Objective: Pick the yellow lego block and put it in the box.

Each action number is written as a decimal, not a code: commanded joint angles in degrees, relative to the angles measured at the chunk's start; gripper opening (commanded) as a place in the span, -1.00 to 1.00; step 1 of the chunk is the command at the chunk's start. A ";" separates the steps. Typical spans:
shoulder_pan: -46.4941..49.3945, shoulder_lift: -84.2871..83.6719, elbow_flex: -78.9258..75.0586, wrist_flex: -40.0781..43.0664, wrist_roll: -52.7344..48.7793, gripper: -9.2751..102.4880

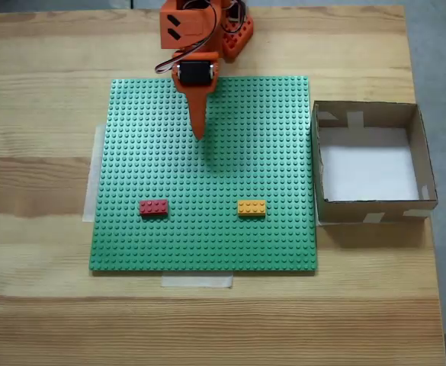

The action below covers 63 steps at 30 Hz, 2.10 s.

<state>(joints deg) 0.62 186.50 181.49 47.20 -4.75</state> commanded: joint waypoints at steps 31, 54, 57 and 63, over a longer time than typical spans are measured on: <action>-0.26 0.44 0.35 -0.18 -0.18 -0.85; -0.35 0.44 0.35 -0.18 -0.26 -0.85; -0.44 0.44 0.35 -0.18 -0.35 -0.85; -0.62 -0.79 -0.53 0.62 0.00 -0.85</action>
<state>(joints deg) -0.09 186.24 181.49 47.20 -5.10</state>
